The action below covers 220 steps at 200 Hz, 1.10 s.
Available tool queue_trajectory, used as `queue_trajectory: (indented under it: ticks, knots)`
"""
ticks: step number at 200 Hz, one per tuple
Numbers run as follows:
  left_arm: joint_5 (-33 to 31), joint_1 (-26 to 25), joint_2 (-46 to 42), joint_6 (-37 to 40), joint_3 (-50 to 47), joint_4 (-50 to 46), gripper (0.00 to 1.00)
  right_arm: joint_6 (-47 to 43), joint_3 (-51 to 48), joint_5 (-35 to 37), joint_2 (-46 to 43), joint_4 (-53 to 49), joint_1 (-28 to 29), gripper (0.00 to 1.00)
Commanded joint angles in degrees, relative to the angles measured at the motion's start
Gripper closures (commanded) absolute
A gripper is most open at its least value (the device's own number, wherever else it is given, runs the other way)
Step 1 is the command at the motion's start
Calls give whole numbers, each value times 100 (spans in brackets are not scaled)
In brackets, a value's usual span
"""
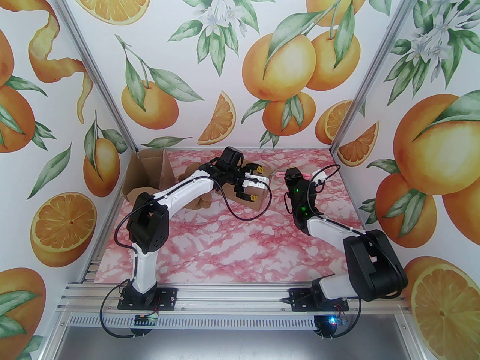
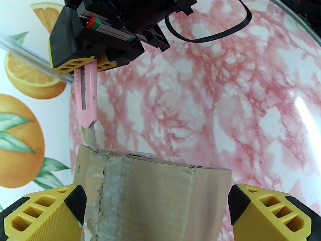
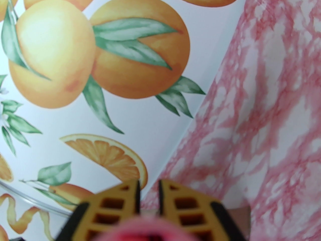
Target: Unpack the express box
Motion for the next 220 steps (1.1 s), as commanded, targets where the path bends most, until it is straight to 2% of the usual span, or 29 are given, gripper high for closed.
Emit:
queue_trajectory:
  ticks: [1, 36, 54, 72, 126, 173, 220]
  knots:
    - [0, -2, 97, -75, 10, 250, 4, 33, -13, 247, -44, 313, 13, 100]
    - [-28, -7, 137, -144, -59, 394, 5, 48, 49, 179, 44, 353, 6, 100]
    - [-49, -6, 146, -155, -75, 418, 5, 109, 40, 126, 236, 733, 13, 100]
    - [-85, -7, 155, -170, -83, 445, 5, 170, 188, 57, 289, 383, 20, 100]
    - [-172, -13, 233, -299, -87, 671, 6, 381, 13, 216, 239, 361, 110, 100]
    - [-179, -18, 260, -392, -109, 757, 6, 1192, -479, 557, 244, 864, 192, 100]
    - [-193, -20, 269, -440, -107, 805, 6, 1960, -957, 900, 489, 1852, 272, 100]
